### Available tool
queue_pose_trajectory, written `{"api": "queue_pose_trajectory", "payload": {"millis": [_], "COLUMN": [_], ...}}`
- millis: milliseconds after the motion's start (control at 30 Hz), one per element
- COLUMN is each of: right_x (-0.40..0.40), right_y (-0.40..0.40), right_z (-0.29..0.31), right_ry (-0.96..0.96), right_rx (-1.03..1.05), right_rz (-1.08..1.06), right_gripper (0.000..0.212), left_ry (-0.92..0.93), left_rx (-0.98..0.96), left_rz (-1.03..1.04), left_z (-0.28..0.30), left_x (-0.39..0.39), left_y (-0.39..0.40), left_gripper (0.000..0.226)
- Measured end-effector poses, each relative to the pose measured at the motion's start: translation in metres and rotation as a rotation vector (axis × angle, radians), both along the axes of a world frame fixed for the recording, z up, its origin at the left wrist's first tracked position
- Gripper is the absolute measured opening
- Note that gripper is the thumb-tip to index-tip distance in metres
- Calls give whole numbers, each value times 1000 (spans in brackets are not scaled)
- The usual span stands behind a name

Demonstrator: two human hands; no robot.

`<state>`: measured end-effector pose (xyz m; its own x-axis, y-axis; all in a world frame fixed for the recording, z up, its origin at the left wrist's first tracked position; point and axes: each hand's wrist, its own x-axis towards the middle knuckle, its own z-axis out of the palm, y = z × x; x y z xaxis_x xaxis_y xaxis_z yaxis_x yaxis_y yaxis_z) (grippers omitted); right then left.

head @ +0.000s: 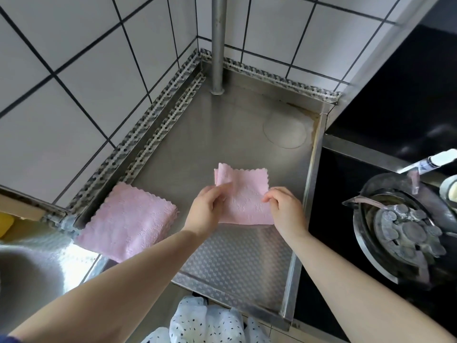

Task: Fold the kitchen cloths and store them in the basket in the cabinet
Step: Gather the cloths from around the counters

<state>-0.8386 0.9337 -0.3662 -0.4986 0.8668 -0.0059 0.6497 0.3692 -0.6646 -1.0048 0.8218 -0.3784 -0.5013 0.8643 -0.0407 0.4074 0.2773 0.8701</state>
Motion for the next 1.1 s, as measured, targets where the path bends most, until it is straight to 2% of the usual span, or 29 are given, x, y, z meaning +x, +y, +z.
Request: {"api": "queue_pose_trajectory", "payload": {"millis": [100,233,533,600,667,700,767,867,933,1100], "right_x": [-3,-8,-7,-11,-19,-24,-35,-45,-43,-31], "right_y": [3,7,4,3,1,0,-4,-9,-10,-3], "right_z": [-1,-10,-13,-9,-2,1,1,-12,-24,-37], "right_ry": [-24,-171,-149,-149,-161,-168,-220,-427,-500,-585], "right_rx": [72,-20,-27,7,143,220,308,224,173,178], "right_rz": [55,54,-12,-93,-109,-57,103,238,237,202], "right_gripper": [36,39,40,40,39,40,43,48,52,62], "left_ry": [0,-61,-42,99,432,552,672,768,767,732], "left_rx": [-49,-247,-271,-240,-165,-112,-89,-303,-404,-435], "left_rz": [30,50,-24,-18,-22,-54,-193,-374,-365,-337], "left_z": [-3,-9,-6,0,6,6,5,-11,-21,-25], "left_x": [-3,-9,-11,-7,-5,-3,3,7,6,3], "left_y": [5,14,19,15,11,11,14,20,22,22], "left_gripper": [37,45,46,51,52,51,52,53,56,63]}}
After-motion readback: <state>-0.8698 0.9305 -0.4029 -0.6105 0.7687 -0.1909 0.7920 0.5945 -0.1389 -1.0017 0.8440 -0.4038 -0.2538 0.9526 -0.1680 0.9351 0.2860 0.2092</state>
